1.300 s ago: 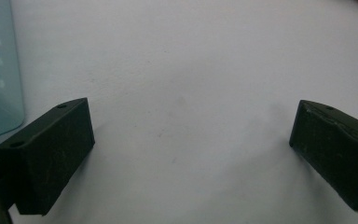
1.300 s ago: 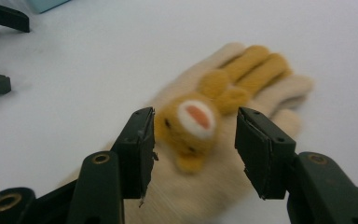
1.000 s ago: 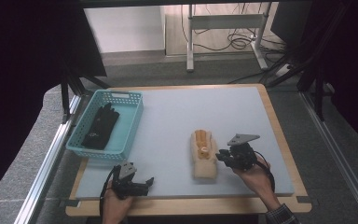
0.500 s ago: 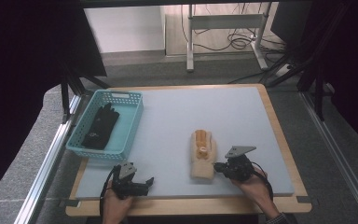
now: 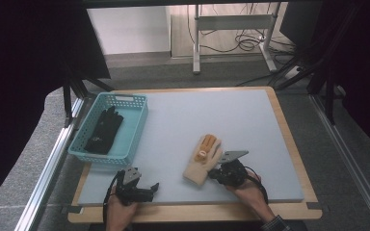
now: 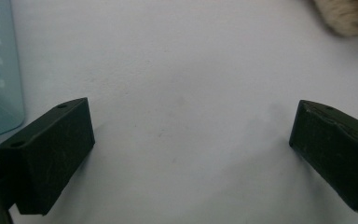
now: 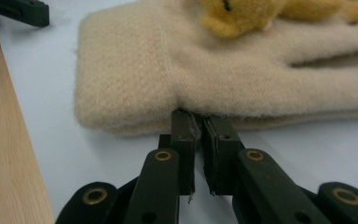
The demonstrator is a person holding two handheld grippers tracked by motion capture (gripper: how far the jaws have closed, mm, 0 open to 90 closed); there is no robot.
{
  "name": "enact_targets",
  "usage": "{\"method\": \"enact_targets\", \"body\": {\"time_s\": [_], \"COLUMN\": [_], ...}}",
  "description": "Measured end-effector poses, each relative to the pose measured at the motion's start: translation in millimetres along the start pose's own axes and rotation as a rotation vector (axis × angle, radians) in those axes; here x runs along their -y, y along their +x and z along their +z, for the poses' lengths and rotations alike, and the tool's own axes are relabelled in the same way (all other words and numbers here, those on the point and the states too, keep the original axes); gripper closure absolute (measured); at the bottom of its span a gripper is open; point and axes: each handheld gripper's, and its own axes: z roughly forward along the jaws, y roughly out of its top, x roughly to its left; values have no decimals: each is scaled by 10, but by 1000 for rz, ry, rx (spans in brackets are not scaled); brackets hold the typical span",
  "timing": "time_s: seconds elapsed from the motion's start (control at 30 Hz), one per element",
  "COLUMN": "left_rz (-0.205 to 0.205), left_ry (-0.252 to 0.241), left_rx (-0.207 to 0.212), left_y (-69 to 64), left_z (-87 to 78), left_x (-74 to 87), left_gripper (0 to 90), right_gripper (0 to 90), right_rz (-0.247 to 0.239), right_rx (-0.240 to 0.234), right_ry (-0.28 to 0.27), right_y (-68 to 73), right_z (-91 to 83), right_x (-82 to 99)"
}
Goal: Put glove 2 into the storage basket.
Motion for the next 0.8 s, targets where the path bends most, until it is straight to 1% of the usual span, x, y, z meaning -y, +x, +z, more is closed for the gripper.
{"method": "enact_targets", "body": {"time_s": [0.27,0.3,0.4,0.5,0.53,0.67,0.8], "left_rz": [0,0,0,0,0,0,0], "left_ry": [0,0,0,1,1,0,0], "left_rx": [0,0,0,-1,-1,0,0], "left_y": [0,0,0,-1,-1,-1,-1], "left_z": [-1,-1,-1,-2,-2,-1,0], "left_x": [1,1,1,1,1,0,0], "left_gripper": [1,1,1,1,1,1,1], "right_gripper": [815,815,815,815,815,805,777], "right_rz": [5,5,2,-4,-2,-3,-10], "right_rx": [-16,-16,-9,-8,-7,-4,14], "right_ry": [-15,-15,-21,-24,-30,-29,-29], "right_y": [46,46,54,53,62,71,72], "right_z": [213,213,289,311,350,344,263], "right_x": [-146,-146,-209,-222,-247,-245,-200]}}
